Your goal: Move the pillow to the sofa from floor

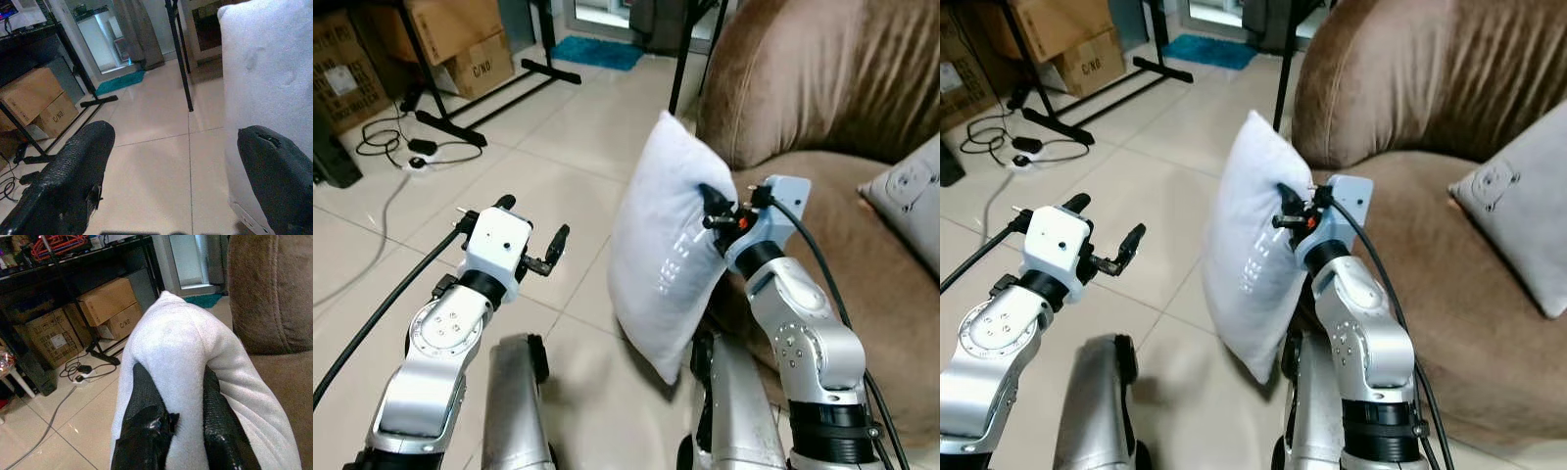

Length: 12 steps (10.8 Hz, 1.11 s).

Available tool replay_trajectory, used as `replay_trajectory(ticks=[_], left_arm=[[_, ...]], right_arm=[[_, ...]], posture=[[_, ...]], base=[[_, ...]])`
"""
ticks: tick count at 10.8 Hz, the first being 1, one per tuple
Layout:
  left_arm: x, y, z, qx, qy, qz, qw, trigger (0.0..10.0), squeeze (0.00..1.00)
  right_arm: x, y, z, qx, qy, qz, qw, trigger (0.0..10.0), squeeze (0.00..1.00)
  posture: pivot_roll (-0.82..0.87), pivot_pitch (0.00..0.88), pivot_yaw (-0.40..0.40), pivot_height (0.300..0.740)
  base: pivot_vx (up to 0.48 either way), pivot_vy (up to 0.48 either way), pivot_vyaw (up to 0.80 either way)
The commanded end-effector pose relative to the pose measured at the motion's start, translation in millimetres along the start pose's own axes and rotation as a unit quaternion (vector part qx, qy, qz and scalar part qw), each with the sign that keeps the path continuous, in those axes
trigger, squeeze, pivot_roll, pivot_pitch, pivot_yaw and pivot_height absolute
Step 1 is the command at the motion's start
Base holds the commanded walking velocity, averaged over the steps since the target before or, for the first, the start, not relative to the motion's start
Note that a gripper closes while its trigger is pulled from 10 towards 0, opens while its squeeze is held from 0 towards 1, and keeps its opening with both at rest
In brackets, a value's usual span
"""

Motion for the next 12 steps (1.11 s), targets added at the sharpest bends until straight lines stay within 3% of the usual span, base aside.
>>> replay_trajectory(ticks=[1, 5, 8, 12], left_arm=[[0.9, -1.1, -0.6, 0.002, -0.003, -0.007, 1.000, 10.0, 0.00], [-0.8, -1.9, -0.1, 0.004, -0.002, -0.008, 1.000, 10.0, 0.00], [-0.5, -3.2, -2.6, 0.000, -0.004, -0.011, 1.000, 10.0, 0.00], [-0.9, -1.8, -2.2, 0.008, -0.004, -0.010, 1.000, 10.0, 0.00]], right_arm=[[21.6, 2.1, 1.5, 0.004, -0.037, 0.010, 0.999, 10.0, 0.00], [28.4, 7.2, 1.0, 0.019, -0.046, 0.012, 0.999, 10.0, 0.00], [50.9, 0.7, -2.4, 0.007, -0.077, -0.003, 0.997, 10.0, 0.00], [45.5, 1.9, -3.8, 0.003, -0.065, -0.007, 0.998, 10.0, 0.00]], posture=[[-0.09, 0.000, -0.025, 0.480], [-0.10, 0.000, -0.026, 0.540], [-0.10, 0.000, -0.024, 0.590], [-0.08, 0.000, -0.038, 0.645]], base=[[0.000, 0.000, 0.00], [0.000, 0.000, 0.00], [0.000, 0.000, 0.00], [0.000, 0.000, 0.00]])
Point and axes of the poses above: a point about 5 cm out from each wrist's last joint towards the gripper, its own z axis pointing back from the gripper into the wrist, its own x axis along the axis of the wrist's last joint, y = z × x, the point moved 4 cm from there along -z, pointing out of the wrist towards the gripper, and after that the axes turned 12 degrees about z, right-handed, at the moved point
